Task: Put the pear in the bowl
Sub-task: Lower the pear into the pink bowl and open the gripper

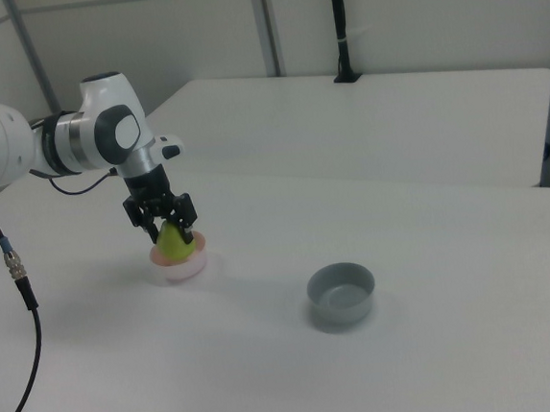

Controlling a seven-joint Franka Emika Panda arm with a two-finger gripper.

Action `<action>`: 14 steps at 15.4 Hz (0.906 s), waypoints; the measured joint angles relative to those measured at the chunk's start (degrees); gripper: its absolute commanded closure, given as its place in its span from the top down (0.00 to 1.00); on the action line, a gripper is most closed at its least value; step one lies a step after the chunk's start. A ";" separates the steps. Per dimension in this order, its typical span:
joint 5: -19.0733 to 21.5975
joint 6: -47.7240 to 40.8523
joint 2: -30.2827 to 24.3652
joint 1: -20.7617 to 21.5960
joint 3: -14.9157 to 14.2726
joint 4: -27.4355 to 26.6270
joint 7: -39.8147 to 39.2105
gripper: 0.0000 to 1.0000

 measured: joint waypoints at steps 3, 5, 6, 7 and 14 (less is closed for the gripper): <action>-0.12 1.66 0.66 0.00 0.00 -0.02 0.03 0.82; -0.17 2.12 1.15 0.00 0.00 -0.03 0.04 1.00; -0.18 2.14 1.32 0.00 0.00 -0.03 0.24 1.00; -0.18 2.14 1.41 0.00 0.00 -0.03 0.74 1.00; -0.22 2.16 1.32 0.00 0.00 0.45 2.56 1.00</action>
